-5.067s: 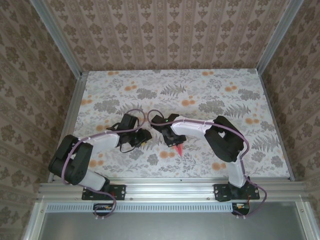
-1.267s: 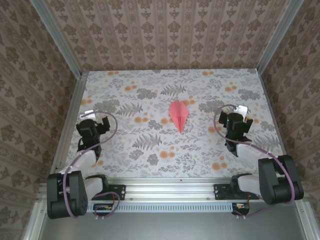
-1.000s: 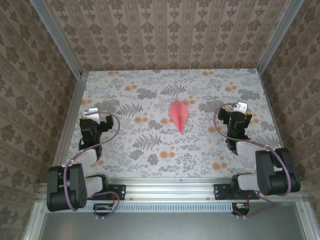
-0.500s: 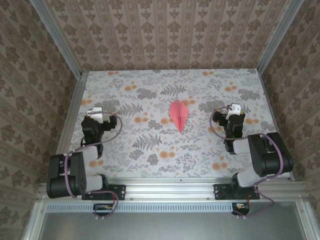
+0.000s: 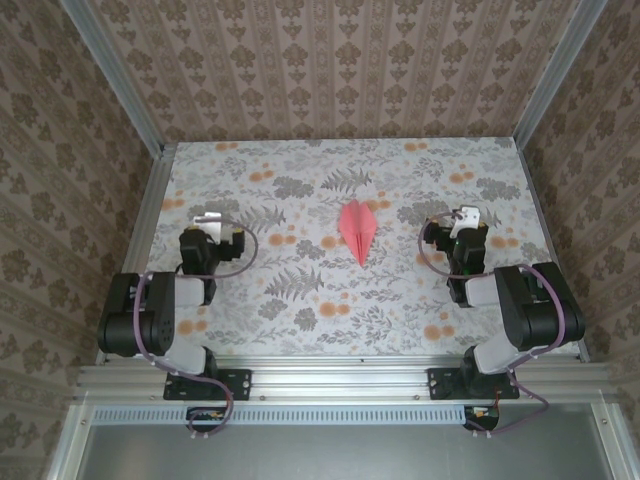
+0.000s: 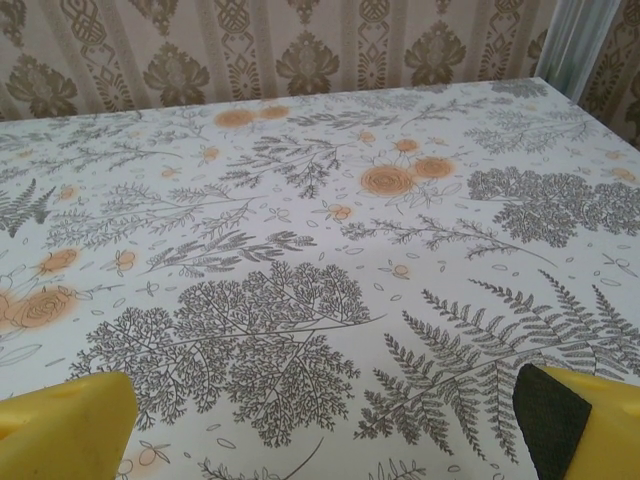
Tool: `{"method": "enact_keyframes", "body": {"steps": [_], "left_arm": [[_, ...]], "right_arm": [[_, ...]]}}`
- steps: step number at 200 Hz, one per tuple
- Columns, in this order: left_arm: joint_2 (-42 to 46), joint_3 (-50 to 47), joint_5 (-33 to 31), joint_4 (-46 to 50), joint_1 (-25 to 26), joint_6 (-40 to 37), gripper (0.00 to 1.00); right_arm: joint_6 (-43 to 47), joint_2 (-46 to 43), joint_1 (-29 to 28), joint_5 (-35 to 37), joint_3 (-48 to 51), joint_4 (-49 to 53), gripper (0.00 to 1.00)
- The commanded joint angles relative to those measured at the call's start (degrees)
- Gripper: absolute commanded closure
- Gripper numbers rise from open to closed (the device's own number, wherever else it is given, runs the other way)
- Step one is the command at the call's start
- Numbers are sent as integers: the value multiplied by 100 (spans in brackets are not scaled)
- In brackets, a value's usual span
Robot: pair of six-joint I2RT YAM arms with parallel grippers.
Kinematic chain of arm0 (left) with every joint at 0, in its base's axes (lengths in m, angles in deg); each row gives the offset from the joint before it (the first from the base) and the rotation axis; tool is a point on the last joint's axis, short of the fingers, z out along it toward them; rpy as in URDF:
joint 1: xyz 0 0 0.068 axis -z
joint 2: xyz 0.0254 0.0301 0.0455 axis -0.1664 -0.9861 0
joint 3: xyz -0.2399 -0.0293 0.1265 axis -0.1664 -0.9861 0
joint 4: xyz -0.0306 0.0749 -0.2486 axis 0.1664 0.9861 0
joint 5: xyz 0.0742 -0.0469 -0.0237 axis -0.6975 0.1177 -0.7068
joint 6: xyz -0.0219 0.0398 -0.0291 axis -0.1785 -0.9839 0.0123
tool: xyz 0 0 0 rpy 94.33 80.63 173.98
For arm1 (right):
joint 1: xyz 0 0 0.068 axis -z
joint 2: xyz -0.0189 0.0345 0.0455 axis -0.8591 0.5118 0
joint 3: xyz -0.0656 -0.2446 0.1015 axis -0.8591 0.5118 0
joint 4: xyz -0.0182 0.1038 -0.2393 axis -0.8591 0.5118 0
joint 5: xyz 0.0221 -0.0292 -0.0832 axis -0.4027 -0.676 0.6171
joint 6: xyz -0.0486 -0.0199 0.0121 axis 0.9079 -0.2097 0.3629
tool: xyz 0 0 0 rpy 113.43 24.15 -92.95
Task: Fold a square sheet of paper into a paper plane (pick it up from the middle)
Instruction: Reset both arms
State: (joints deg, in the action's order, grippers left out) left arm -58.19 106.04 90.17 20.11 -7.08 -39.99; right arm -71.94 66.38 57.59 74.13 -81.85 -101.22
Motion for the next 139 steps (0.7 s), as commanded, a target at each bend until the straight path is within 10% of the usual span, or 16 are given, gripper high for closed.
{"method": "enact_keyframes", "body": {"steps": [1,139], "left_arm": [[-59,297,-139,268,-147,124,0],[-54,333,-125,328,-146,125,0]], "right_arm": [[12,-3,-7,132,-135,146,0],[12,1,-13,141,-141,146,0]]}}
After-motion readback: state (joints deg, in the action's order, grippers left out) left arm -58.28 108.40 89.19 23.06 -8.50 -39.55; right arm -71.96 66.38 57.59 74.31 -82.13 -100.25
